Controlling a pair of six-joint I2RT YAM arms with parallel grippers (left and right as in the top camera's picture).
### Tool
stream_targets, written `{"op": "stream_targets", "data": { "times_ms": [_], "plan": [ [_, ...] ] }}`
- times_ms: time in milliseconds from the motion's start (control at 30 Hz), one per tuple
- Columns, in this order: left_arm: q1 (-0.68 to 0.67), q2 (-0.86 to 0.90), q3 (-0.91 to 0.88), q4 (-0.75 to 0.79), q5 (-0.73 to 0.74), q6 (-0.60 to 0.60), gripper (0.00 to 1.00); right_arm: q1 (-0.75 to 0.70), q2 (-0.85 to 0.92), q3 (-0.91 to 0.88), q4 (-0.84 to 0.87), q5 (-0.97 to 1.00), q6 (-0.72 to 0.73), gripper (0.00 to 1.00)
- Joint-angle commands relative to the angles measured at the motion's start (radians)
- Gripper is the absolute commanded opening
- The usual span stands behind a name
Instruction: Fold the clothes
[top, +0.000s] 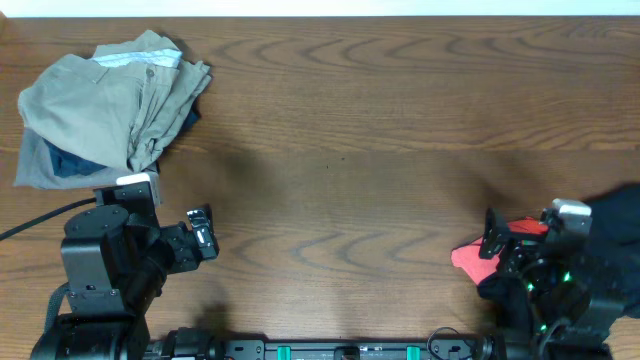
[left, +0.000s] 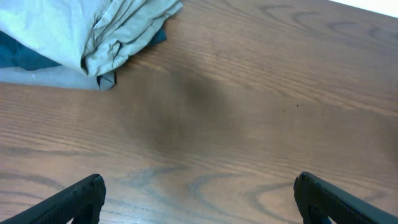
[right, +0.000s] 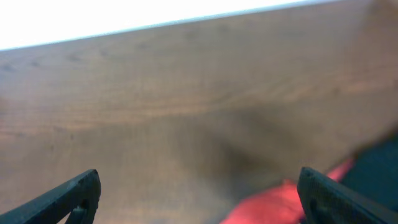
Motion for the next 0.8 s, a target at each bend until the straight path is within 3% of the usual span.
{"op": "stream_targets", "data": {
  "times_ms": [0, 233, 500, 633, 767],
  "plan": [
    [0.003, 0.0, -0.003, 0.003, -0.008, -0.01, 0.98, 0.01, -0.098, -0.108, 0.077, -0.037, -0.055, 0.99],
    [0.003, 0.0, -0.003, 0.003, -0.008, -0.01, 0.98, 0.043, -0.296, -0.332, 0.341, -0.037, -0.055, 0.99],
    [0.003, 0.0, -0.003, 0.003, -0.008, -0.01, 0.98, 0.042, -0.297, -0.507, 0.634, -0.048, -0.059, 0.99],
    [0.003, 0.0, -0.003, 0.003, -0.008, -0.01, 0.98, 0.044, -0.297, -0.552, 0.623, -0.068, -0.079, 0.99],
    [0.003, 0.0, -0.003, 0.003, -0.008, -0.01, 0.98, 0.045, -0.297, -0.552, 0.628, -0.101, -0.19, 0.99]
  ]
}}
